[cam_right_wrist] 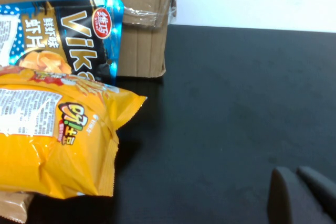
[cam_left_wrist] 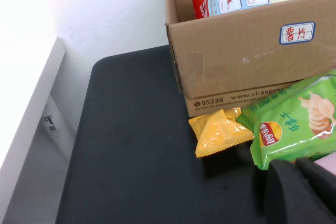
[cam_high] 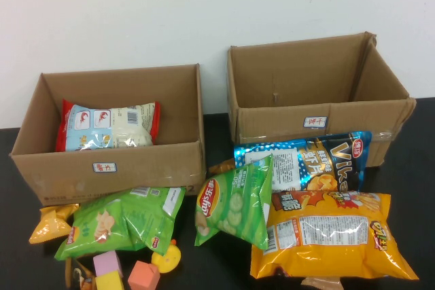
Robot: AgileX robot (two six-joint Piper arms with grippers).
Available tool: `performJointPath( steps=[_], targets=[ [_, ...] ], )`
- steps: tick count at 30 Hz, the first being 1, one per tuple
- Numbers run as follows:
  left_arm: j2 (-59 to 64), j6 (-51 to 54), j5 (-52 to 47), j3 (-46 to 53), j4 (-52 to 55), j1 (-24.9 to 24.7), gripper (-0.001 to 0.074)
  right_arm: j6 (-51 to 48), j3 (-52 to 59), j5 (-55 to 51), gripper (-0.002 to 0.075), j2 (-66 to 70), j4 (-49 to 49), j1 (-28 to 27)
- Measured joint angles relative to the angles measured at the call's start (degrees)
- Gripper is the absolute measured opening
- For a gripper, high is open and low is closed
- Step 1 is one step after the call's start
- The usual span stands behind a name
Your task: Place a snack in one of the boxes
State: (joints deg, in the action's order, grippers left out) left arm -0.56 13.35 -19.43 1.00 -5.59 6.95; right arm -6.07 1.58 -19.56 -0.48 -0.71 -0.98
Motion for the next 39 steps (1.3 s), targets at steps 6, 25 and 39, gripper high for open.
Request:
performJointPath(
  steps=[6,25,39],
  targets=[
    [0.0,0.0,0.0,0.0,0.0,0.0,-0.0002,0.0,0.0,0.0,-0.0001,0.0,0.0,0.0],
    [0.0,-18.7,8.5,0.5,-49.9,0.0,-0.0002,0.0,0.0,0.0,-0.0001,0.0,0.0,0.1],
    [0.0,-13.4,8.0,0.5,-67.0,0.0,-0.0002,0.0,0.0,0.0,-0.0001,0.0,0.0,0.1]
  ],
)
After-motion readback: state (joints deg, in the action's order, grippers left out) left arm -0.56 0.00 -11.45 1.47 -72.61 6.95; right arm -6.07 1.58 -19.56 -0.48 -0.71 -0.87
